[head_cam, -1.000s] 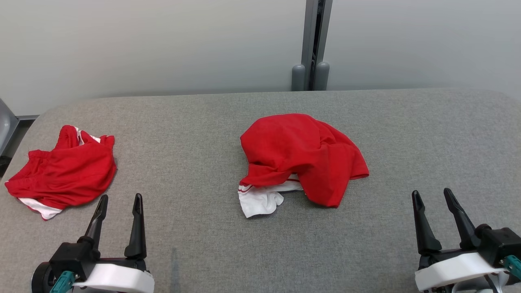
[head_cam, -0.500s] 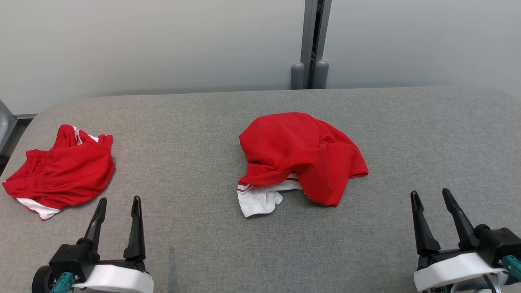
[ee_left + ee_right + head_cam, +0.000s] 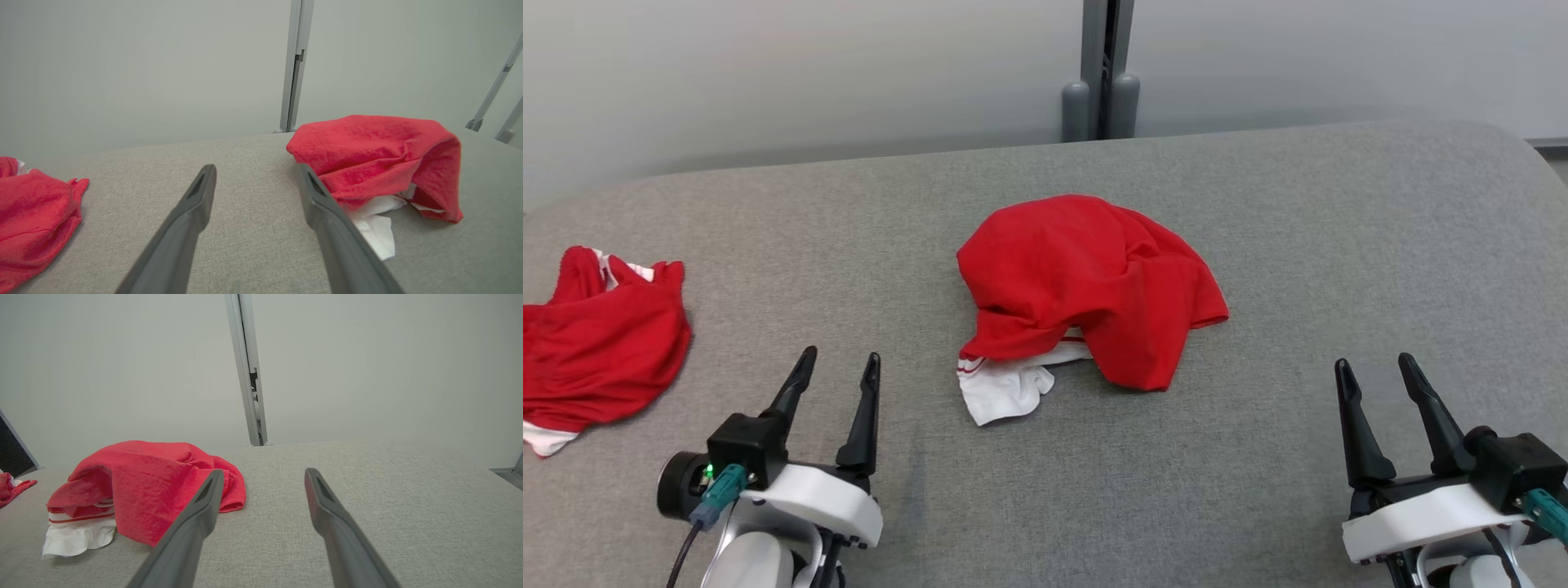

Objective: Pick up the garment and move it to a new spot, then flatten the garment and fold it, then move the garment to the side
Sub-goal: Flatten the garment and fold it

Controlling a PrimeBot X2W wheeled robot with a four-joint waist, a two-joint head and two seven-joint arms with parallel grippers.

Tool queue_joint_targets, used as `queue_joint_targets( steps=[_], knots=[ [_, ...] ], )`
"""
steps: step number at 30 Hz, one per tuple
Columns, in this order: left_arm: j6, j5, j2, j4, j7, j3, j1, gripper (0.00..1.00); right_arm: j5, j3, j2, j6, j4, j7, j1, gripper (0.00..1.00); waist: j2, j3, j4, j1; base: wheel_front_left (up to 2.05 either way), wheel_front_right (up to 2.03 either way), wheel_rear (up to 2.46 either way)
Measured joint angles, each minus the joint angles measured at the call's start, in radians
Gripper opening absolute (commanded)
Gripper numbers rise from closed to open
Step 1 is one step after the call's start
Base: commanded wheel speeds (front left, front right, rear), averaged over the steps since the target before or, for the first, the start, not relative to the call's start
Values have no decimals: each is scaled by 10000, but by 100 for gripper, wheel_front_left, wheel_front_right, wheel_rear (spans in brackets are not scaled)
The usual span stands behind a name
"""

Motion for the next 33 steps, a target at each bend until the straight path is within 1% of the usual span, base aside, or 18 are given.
queue_joint_targets(
  steps=[4,11,19,20,21,24,27,29,33],
  knots=[
    [-128,84,6,943,2,-585,-677,100,69,-2,-2,2,17,0,-179,100,0,334,-314,-1,0,0,0],
    [-174,153,71,2297,0,-1404,-1482,100,171,-12,40,0,21,0,-434,100,0,902,-924,0,0,0,0],
    [-222,50,161,3501,0,-1831,-2084,100,219,-48,90,0,10,0,-566,100,0,1376,-1474,0,0,0,0],
    [-224,46,165,3664,0,-1845,-2152,62,219,-56,92,0,10,0,-569,100,0,1413,-1509,0,0,0,0],
    [-228,50,178,3843,2,-1871,-2231,0,219,-65,94,0,10,0,-577,100,0,1441,-1531,-1,0,0,0],
    [-230,50,190,4029,0,-1858,-2420,0,213,-128,105,0,15,0,-604,100,0,1430,-1505,0,0,0,0],
    [-125,48,178,3762,0,-1766,-2492,0,169,-226,117,2,13,0,-589,100,0,1302,-1375,0,0,0,0],
    [-13,48,222,3292,2,-1599,-2491,0,163,-291,123,0,6,0,-525,100,0,1168,-1236,-1,0,0,0],
    [144,320,625,2242,2,-1478,-2434,0,138,-355,128,0,21,0,-311,100,0,839,-834,-1,0,0,0]
  ],
)
